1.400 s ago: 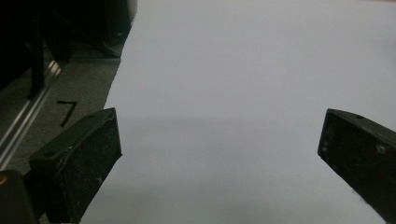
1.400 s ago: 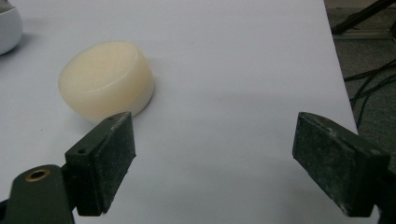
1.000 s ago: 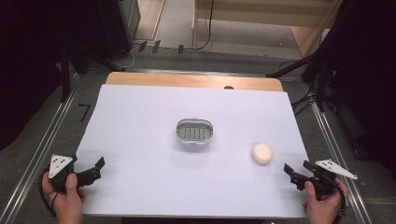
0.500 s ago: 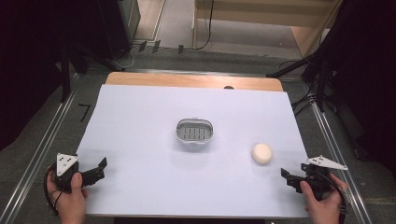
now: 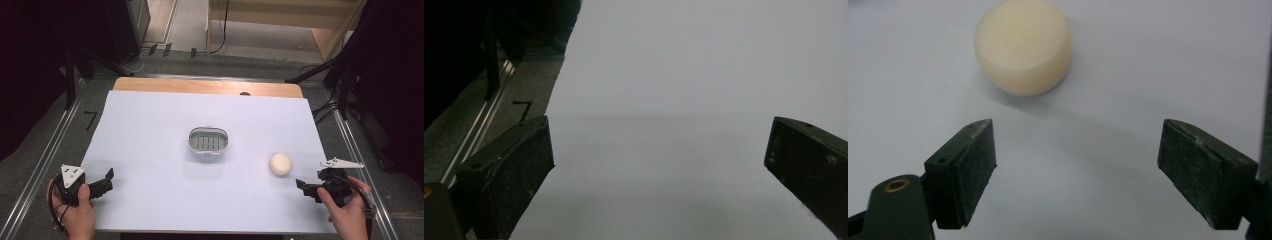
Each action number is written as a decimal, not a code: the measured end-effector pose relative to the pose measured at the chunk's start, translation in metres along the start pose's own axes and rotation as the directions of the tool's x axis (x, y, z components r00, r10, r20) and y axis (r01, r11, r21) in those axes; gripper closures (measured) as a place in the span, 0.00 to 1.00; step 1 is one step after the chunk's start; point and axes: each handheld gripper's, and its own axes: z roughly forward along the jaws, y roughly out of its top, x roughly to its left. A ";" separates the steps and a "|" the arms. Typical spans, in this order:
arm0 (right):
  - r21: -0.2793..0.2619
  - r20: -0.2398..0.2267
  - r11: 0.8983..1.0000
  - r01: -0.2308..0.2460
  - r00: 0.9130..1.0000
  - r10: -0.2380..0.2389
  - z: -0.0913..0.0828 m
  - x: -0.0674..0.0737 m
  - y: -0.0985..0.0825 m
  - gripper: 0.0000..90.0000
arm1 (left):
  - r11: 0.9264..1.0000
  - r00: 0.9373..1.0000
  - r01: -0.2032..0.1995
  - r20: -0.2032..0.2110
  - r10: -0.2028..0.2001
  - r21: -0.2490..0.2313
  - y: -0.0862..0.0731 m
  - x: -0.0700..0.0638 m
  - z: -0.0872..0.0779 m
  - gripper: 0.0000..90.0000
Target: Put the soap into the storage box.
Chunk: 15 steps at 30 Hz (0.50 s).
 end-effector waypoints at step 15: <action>0.144 -0.070 0.988 0.052 0.997 -0.042 0.004 0.006 0.044 0.18 | 0.997 0.996 -0.065 -0.051 0.068 0.047 0.001 -0.009 0.006 0.00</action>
